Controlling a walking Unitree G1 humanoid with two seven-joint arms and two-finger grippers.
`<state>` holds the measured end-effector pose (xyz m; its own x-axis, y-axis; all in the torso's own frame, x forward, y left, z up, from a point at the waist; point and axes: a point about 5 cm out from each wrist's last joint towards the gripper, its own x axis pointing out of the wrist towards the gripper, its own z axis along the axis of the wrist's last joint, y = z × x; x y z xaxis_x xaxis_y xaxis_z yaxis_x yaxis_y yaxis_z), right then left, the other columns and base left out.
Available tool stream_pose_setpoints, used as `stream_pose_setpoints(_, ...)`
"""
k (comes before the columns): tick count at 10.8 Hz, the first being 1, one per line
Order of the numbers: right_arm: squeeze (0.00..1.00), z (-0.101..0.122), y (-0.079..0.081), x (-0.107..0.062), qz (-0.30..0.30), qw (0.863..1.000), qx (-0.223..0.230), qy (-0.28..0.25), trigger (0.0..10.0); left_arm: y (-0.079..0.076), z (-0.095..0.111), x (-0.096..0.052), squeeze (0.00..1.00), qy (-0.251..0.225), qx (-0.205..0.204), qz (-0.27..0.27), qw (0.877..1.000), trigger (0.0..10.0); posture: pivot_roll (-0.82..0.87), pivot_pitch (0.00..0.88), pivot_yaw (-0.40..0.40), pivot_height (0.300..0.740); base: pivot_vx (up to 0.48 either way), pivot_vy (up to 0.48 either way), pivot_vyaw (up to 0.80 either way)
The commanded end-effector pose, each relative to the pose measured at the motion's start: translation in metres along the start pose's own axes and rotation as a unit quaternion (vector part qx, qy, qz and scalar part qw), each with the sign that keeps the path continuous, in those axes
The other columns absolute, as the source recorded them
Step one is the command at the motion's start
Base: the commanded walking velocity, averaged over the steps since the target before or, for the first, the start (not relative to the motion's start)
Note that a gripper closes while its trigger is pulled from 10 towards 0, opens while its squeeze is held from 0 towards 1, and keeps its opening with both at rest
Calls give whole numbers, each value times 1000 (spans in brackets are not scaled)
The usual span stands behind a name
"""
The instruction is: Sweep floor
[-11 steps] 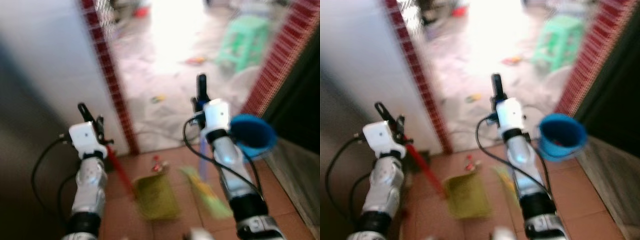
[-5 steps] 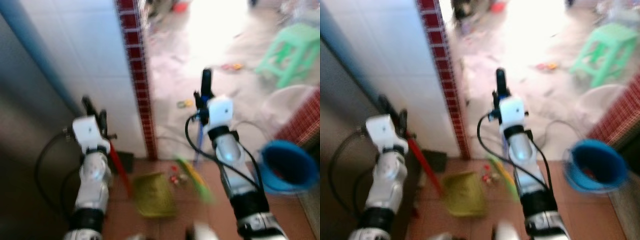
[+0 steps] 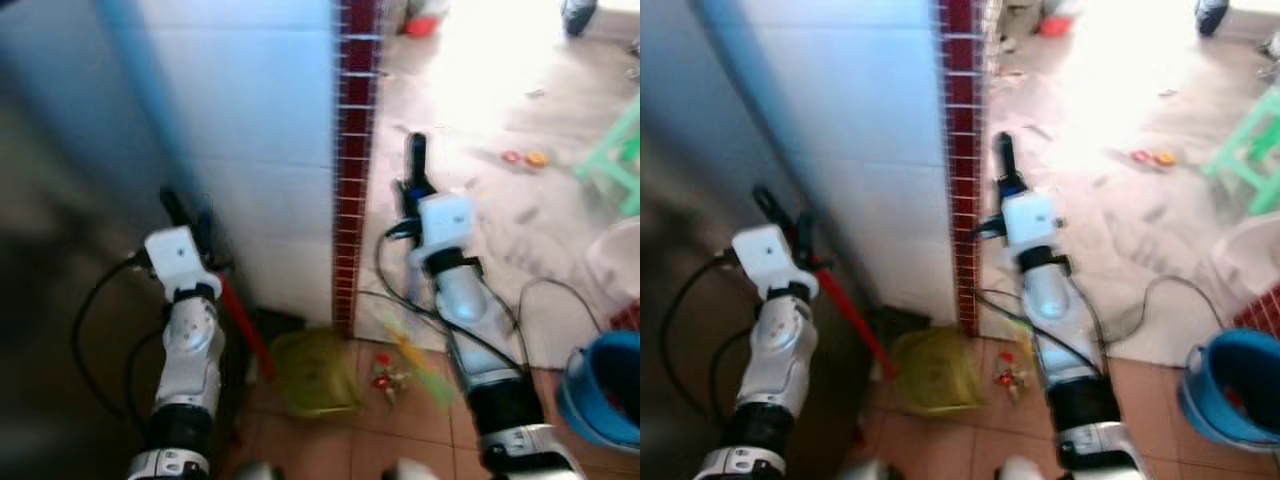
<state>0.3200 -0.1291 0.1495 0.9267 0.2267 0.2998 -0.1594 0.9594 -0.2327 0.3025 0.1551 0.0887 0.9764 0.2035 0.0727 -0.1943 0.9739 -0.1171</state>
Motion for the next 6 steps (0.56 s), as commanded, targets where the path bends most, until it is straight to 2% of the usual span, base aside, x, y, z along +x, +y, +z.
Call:
stream_pose_setpoints(1, 0, 12, -5, 6, -6, 999, -6, -31, 10000, -8, 7, 2, 0, -17, 3, -17, 1000, 10000, -132, 0, 96, 740, 0, 0, 0)
stream_pose_setpoints(6, 0, 13, -5, -2, 3, 999, -15, -31, 10000, -23, -11, -2, 0, -3, 34, -44, 998, 10000, -120, 0, 73, 740, 0, 0, 0)
